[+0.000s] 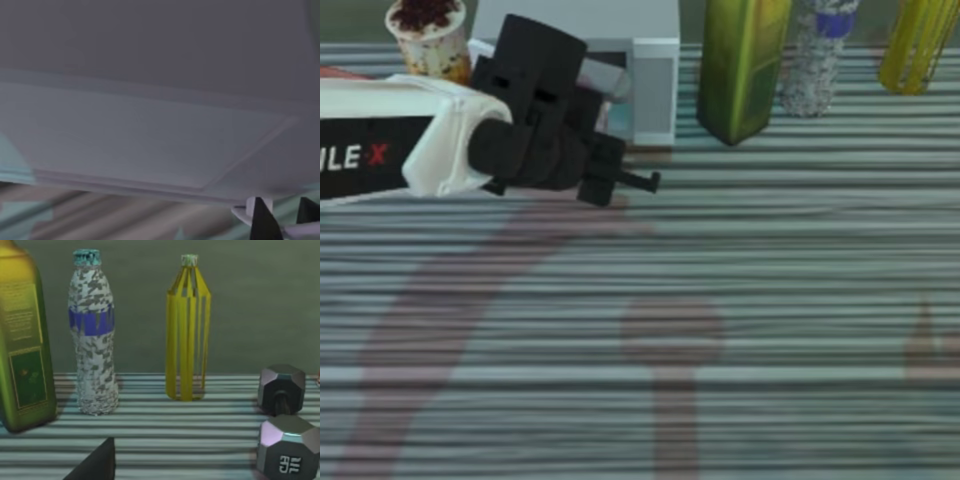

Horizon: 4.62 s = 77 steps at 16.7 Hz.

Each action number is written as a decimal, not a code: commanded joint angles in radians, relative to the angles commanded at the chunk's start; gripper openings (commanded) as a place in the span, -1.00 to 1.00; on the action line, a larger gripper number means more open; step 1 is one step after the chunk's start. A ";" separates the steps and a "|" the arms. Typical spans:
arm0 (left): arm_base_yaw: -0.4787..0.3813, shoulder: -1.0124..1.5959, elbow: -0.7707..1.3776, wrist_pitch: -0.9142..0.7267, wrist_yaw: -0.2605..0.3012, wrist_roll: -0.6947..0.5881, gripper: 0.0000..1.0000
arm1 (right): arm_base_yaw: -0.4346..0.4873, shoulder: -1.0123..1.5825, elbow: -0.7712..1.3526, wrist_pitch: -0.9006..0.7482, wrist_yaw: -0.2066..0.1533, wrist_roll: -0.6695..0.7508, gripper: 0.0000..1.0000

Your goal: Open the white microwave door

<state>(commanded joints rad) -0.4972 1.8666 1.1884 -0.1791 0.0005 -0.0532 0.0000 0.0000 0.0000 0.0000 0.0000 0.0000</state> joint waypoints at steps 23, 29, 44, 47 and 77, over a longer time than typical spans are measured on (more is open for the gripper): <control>0.036 -0.036 -0.047 0.009 0.057 0.080 -1.00 | 0.000 0.000 0.000 0.000 0.000 0.000 1.00; 0.036 -0.036 -0.047 0.009 0.057 0.080 -1.00 | 0.000 0.000 0.000 0.000 0.000 0.000 1.00; 0.068 -0.066 -0.085 0.009 0.124 0.159 -1.00 | 0.000 0.000 0.000 0.000 0.000 0.000 1.00; 0.068 -0.066 -0.085 0.009 0.124 0.159 -1.00 | 0.000 0.000 0.000 0.000 0.000 0.000 1.00; 0.105 -0.092 -0.115 -0.001 0.195 0.244 -1.00 | 0.000 0.000 0.000 0.000 0.000 0.000 1.00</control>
<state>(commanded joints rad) -0.3926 1.7741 1.0739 -0.1803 0.1952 0.1910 0.0000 0.0000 0.0000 0.0000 0.0000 0.0000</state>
